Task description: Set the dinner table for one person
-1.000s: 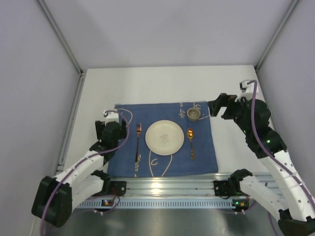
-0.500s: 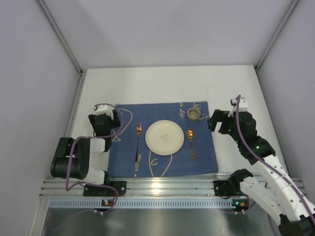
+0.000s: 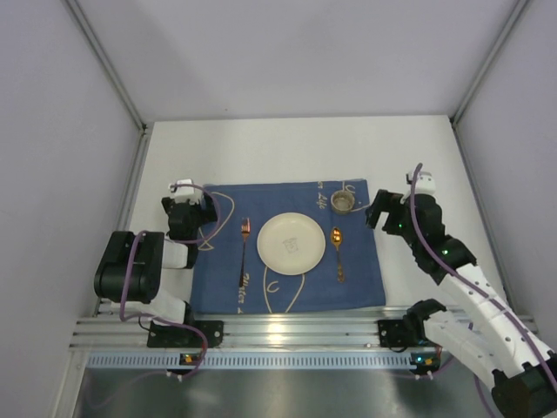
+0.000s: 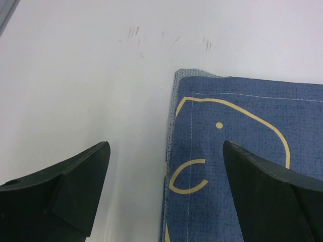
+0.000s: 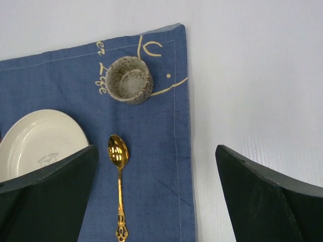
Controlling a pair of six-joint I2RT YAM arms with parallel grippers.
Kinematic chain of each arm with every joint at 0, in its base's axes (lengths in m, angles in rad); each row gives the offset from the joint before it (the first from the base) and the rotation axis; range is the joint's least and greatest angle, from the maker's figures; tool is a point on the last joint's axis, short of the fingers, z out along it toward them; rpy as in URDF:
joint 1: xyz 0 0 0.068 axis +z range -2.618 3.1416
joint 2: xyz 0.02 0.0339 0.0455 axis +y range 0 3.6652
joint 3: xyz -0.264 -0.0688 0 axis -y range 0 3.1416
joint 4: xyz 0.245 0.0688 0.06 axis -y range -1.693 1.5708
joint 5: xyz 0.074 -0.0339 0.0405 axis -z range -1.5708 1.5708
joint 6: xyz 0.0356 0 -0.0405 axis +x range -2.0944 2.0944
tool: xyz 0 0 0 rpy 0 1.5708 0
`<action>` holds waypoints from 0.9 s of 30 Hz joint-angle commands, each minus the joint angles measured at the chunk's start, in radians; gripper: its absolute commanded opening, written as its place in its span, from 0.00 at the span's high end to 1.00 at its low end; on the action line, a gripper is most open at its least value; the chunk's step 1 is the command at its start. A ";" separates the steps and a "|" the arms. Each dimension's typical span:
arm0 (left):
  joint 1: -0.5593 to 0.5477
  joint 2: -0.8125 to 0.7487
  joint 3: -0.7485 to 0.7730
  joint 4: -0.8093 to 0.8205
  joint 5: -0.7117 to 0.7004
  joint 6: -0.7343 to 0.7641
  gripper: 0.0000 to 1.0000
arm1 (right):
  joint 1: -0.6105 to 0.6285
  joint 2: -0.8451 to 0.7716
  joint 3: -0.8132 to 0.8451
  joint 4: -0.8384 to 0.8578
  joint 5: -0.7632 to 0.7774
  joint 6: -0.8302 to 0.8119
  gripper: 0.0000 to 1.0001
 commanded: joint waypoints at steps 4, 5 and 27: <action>0.006 0.002 -0.012 0.123 0.028 0.019 0.02 | 0.008 -0.012 -0.098 0.237 0.129 -0.277 0.00; 0.006 0.002 -0.010 0.123 0.027 0.019 0.01 | 0.006 -0.017 -0.113 0.257 0.142 -0.328 0.00; 0.006 0.003 -0.012 0.126 0.025 0.019 0.02 | -0.350 0.681 -0.498 1.698 -0.196 -0.472 0.00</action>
